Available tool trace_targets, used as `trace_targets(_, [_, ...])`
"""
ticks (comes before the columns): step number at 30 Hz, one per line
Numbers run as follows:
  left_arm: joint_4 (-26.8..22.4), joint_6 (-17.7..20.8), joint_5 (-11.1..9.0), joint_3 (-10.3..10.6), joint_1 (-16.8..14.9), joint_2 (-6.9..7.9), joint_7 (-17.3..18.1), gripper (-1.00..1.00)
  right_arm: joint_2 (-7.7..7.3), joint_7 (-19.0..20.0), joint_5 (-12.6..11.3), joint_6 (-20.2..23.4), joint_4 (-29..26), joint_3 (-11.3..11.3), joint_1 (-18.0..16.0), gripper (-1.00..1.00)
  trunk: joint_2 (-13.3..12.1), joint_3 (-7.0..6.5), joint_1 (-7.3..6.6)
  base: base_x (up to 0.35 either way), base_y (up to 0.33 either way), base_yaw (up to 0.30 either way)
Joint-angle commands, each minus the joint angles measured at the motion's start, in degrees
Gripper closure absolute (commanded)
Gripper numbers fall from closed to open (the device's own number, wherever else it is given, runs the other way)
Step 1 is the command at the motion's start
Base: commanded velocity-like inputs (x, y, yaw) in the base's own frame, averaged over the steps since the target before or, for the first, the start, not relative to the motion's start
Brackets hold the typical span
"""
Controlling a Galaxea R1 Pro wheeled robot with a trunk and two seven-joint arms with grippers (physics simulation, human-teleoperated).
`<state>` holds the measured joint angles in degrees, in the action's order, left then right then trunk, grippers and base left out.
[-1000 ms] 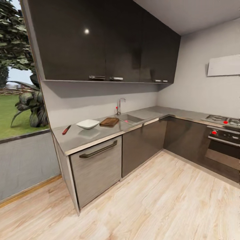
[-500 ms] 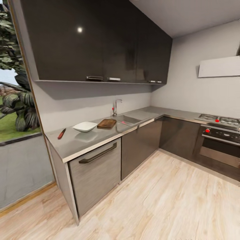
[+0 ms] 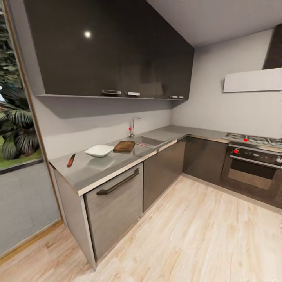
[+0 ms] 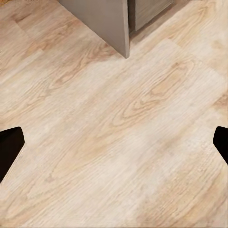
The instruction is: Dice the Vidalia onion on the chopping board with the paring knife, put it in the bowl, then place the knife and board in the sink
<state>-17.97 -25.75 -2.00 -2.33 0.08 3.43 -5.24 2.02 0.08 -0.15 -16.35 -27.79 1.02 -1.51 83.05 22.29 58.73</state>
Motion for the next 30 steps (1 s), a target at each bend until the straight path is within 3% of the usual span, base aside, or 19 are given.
trace_targets(1, [-0.05,-0.09,-0.2,0.05,0.01,0.0,-0.04,-1.0,0.0,0.01,-0.02,-0.18,0.04,0.04,-0.01,-1.0,0.03,0.03,0.0,0.0,0.3,-0.155])
trace_targets(30, [-0.05,-0.09,-0.2,0.05,0.01,0.0,-0.04,-1.0,-0.03,0.01,-0.02,-0.18,0.04,0.04,-0.04,-1.0,0.03,-0.63,0.0,0.0,0.301,-0.149])
